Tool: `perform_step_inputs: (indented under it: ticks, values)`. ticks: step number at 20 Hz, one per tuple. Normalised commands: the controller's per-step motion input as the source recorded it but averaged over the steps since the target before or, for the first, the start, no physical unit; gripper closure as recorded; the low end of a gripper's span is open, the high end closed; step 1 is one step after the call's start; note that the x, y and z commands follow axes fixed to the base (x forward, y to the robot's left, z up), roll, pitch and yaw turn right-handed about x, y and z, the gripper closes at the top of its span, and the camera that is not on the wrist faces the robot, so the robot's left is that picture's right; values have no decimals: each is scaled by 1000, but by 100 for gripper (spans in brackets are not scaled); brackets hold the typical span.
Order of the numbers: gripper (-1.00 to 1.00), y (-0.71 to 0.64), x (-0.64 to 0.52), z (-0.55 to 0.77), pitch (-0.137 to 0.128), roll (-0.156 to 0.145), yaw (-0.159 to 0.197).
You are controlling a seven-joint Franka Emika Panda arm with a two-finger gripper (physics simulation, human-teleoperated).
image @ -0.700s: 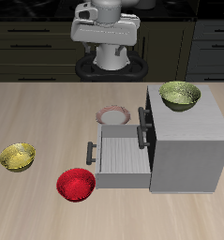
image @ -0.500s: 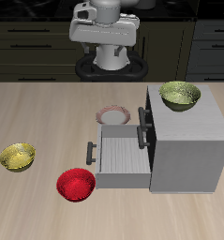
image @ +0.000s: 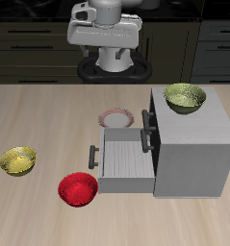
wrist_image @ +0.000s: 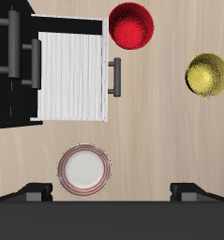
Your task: Close the bottom drawer of the white cabinet and place the red bowl on the plate
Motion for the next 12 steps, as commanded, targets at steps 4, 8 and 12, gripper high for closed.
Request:
perform_step_inputs:
  ticks: [4,8,12]
  values:
    - [-100,-154,216,82,3,-17,6]
    - [-100,-127,159,81,1,-19,7]
    - [-100,-186,220,110,1,-17,8]
